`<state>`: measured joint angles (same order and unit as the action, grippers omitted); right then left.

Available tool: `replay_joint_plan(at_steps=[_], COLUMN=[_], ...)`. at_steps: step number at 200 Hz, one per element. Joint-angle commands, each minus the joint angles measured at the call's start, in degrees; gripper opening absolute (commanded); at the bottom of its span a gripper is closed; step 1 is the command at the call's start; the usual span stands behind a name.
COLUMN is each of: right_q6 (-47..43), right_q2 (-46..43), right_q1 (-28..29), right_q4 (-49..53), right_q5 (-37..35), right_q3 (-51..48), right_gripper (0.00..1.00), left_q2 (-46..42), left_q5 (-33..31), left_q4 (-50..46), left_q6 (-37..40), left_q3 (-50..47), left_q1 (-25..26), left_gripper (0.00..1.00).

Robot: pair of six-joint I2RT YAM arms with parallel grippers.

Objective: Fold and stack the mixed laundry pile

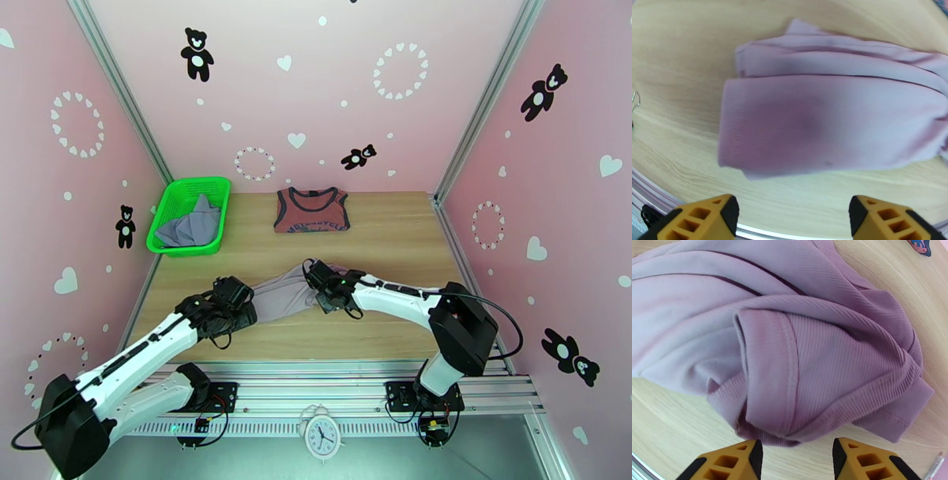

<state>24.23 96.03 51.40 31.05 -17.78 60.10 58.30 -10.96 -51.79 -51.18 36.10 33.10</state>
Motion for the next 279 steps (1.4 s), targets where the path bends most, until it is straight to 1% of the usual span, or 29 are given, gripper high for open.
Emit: replay_joint_plan(at_steps=[1,19,39,51,63,73,75,80,81,85,86,92,93,97,101,105,111,131,145,155,167,184,197,214,218,234,240,250,279], right_q6=[1.6,2.1,2.7,3.0,3.1,3.1,3.1,3.0,3.0,3.0,3.0,2.9,2.9,2.7,2.7,2.5,2.4,1.7,0.9,0.2,-0.8,-2.4,-3.7,-4.7,-4.8,-4.8,-4.7,-4.4,-3.7], right_q2=[2.6,3.7,4.4,4.4,4.2,3.8,3.7,3.5,3.4,3.2,3.2,2.7,2.6,2.2,1.7,1.2,0.2,-4.8,-9.8,-14.1,-19.3,-26.1,-30.5,-33.6,-34.0,-34.5,-34.4,-33.9,-32.4], right_q1=[-0.5,-1.1,-1.9,-2.3,-2.7,-2.9,-3.0,-3.1,-3.1,-3.1,-3.2,-3.2,-3.3,-3.3,-3.3,-3.4,-3.4,-3.5,-3.5,-3.6,-3.8,-4.4,-5.2,-6.3,-6.6,-7.3,-7.4,-7.5,-7.7], right_q4=[-1.1,-1.9,-2.6,-3.1,-3.5,-3.7,-3.8,-3.8,-3.7,-3.8,-3.8,-3.6,-3.5,-3.5,-3.2,-2.8,-2.0,1.0,3.4,5.1,7.2,10.0,11.8,13.6,14.0,14.6,14.4,14.0,12.9], right_q5=[-0.4,-0.1,-0.1,-0.4,-0.5,-0.6,-0.6,-0.5,-0.5,-0.4,-0.4,-0.4,-0.4,-0.2,-0.3,-0.3,-0.5,-1.5,-2.0,-2.1,-1.7,0.0,1.7,3.7,4.0,4.7,4.9,5.3,5.6], right_q3=[1.7,1.9,1.8,1.6,1.3,1.2,1.2,1.2,1.2,1.2,1.2,1.2,1.2,1.2,1.2,1.2,1.3,1.0,0.9,1.0,1.6,2.7,3.5,3.9,3.9,3.1,2.6,1.6,-0.6], right_gripper=[0.53,0.53,0.5,0.46,0.41,0.36,0.35,0.31,0.31,0.28,0.28,0.24,0.24,0.17,0.13,0.05,0.0,0.0,0.0,0.0,0.0,0.0,0.0,0.0,0.0,0.0,0.0,0.0,0.0], left_q2=[-0.4,-0.4,0.3,1.3,2.6,4.0,4.4,5.1,5.3,5.9,6.0,7.0,7.1,7.3,7.4,7.4,6.7,1.0,-3.8,-7.3,-10.5,-12.9,-13.2,-11.5,-10.8,-8.4,-7.7,-6.8,-6.0], left_q5=[-2.5,-2.9,-4.4,-5.0,-5.9,-6.2,-6.2,-6.2,-6.2,-6.2,-6.2,-6.2,-6.2,-6.3,-6.4,-6.7,-7.2,-10.8,-14.1,-15.4,-15.5,-14.9,-13.8,-11.5,-10.7,-6.3,-4.7,-2.3,5.3], left_q4=[1.1,1.7,4.1,6.3,8.8,11.4,11.7,12.9,13.1,13.7,13.9,14.8,14.8,15.1,15.0,14.9,14.6,10.6,6.0,3.2,0.6,-2.2,-3.8,-5.4,-5.4,-4.2,-3.2,-1.2,5.9], left_q6=[-1.1,0.2,1.5,2.4,3.2,3.8,3.9,4.1,4.2,4.3,4.3,4.5,4.5,4.6,4.7,4.7,4.7,5.6,7.0,8.2,9.8,11.4,12.0,11.6,11.4,10.1,9.4,7.7,3.3], left_q3=[-1.1,-1.3,-1.7,-1.9,-2.0,-2.2,-2.2,-2.1,-2.1,-2.2,-2.1,-1.9,-1.9,-1.6,-1.5,-1.2,-0.8,1.7,4.9,7.6,11.1,16.2,18.5,19.5,19.3,16.9,15.2,12.3,2.3], left_q1=[-1.7,-3.6,-5.1,-5.9,-6.2,-6.4,-6.3,-6.4,-6.4,-6.5,-6.5,-6.4,-6.4,-6.5,-6.4,-6.4,-6.4,-6.5,-6.5,-6.6,-6.8,-6.9,-6.8,-6.8,-6.8,-6.8,-6.9,-6.8,-6.8], left_gripper=[0.85,0.9,0.91,0.89,0.82,0.67,0.63,0.45,0.43,0.31,0.3,0.14,0.13,0.0,0.0,0.0,0.0,0.0,0.0,0.0,0.0,0.0,0.0,0.0,0.06,0.34,0.43,0.49,0.61])
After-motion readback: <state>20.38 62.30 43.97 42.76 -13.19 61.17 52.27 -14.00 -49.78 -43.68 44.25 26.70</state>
